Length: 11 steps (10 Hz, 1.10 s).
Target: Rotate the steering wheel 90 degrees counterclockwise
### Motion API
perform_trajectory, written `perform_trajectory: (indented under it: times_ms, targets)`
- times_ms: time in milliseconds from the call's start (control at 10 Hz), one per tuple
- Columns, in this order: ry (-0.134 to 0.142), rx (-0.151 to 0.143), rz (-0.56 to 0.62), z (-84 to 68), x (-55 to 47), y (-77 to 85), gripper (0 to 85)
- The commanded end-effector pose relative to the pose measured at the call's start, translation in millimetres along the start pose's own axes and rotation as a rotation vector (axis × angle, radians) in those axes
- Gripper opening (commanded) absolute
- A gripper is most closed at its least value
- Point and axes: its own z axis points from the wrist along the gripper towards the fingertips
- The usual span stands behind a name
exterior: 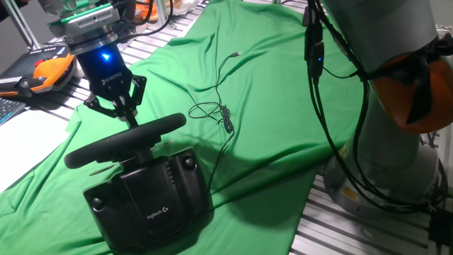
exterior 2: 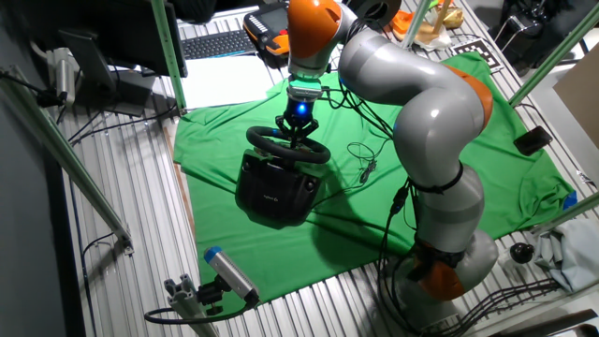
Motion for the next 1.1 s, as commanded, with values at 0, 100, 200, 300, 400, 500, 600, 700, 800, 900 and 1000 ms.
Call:
perform_trajectory:
  times_ms: [0, 100, 200, 300, 400, 500, 600, 700, 800, 900, 1000]
  targets:
    - [-0.001, -0.001, 0.003, 1.6, 0.6, 1.2, 0.0]
    - [-0.004, -0.002, 0.004, 3.7, 1.7, 2.8, 0.0]
    - [-0.01, 0.004, 0.004, 5.3, 2.1, 3.2, 0.0]
    - [-0.012, 0.01, -0.001, 6.9, 1.5, 2.4, 0.0]
    - [-0.011, 0.012, -0.002, 9.8, 0.8, 1.6, 0.0]
    - [-0.014, 0.018, -0.001, 13.9, 1.2, 1.8, 0.0]
    - [-0.015, 0.026, 0.002, 16.6, 3.2, 2.8, 0.0]
    - [-0.012, 0.03, 0.003, 16.3, 3.8, 2.2, 0.0]
    - [-0.013, 0.036, 0.001, 16.2, 3.9, 1.1, 0.0]
    - [-0.013, 0.044, -0.004, 16.2, 3.4, -0.8, 0.0]
    - [-0.004, 0.053, -0.01, 16.5, 2.7, -3.4, 0.0]
